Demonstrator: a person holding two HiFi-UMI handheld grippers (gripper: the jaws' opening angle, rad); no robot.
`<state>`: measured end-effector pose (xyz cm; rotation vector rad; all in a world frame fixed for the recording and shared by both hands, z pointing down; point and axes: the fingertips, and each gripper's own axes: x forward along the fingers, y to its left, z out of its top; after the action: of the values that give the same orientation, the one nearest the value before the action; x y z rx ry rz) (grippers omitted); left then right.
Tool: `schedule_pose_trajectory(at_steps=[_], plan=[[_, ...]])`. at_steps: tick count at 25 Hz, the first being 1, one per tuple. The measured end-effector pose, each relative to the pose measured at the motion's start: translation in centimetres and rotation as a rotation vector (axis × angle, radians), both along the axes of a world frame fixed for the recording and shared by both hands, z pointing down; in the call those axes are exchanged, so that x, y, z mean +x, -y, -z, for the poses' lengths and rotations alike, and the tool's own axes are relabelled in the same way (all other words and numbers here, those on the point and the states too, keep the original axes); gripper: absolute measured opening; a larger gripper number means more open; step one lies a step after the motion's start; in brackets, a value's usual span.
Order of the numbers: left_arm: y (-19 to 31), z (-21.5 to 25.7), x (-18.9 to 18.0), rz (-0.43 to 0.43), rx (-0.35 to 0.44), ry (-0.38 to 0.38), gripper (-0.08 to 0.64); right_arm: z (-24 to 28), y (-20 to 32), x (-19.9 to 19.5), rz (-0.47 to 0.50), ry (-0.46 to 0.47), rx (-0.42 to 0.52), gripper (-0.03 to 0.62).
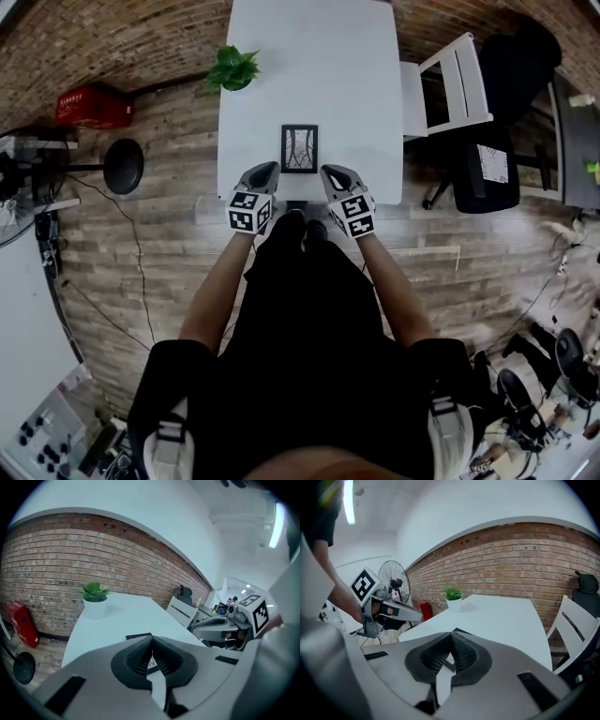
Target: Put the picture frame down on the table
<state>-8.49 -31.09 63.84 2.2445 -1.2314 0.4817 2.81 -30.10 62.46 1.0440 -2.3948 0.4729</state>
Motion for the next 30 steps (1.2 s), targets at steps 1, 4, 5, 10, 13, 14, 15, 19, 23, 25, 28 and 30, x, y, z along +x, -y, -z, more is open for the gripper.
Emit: schedule_pose_trajectory(at_steps=[1,4,5,10,13,14,15,19,23,25,28,30], plan=[[-0.5,0.3,-0.2,0.004,0.000,0.007,0.021,0.5,-0.4,0.1,0.008,-0.006,0.012,-0.002],[-2.0,0.9,-0.5,0.014,0.002,0.024,0.021,2.1,-1.6,-0.1,0.045,-0.021,0.067,-0.002],[-2.5,1.2,-0.5,0.018,0.005,0.025,0.021,2.8,-2.0,-0.1,0.052,-0.015,0.081,-0.002],[-4.9,2.8,-0.3,0.016,0.049,0.078,0.020,4.2,-3.7,0.2,0.060,0.018,0.102,-0.002],[-6.3,3.8,0.1,0.022,0.070,0.080,0.020,4.2,-4.8,0.9,0.054,0.030,0.105,-0.002],[-6.8,4.1,0.3,0.026,0.074,0.075,0.020,4.3,-5.2,1.0,0.056,0.031,0.108,-0.002],[-7.2,4.3,0.4,0.030,0.077,0.071,0.020,4.4,-5.6,1.2,0.059,0.030,0.112,-0.002],[-8.8,5.1,0.6,0.039,0.091,0.056,0.020,4.4,-7.2,1.7,0.071,0.030,0.110,-0.002],[-10.3,5.6,1.0,0.043,0.101,0.044,0.020,4.3,-8.5,1.8,0.073,0.043,0.112,-0.002],[-10.7,5.7,1.2,0.043,0.106,0.037,0.020,4.3,-8.9,1.8,0.078,0.039,0.118,-0.002],[-11.1,6.0,1.5,0.043,0.114,0.032,0.020,4.4,-9.3,1.6,0.084,0.043,0.115,-0.002],[-11.3,6.2,1.7,0.046,0.121,0.026,0.020,4.5,-9.6,1.5,0.087,0.049,0.115,-0.002]])
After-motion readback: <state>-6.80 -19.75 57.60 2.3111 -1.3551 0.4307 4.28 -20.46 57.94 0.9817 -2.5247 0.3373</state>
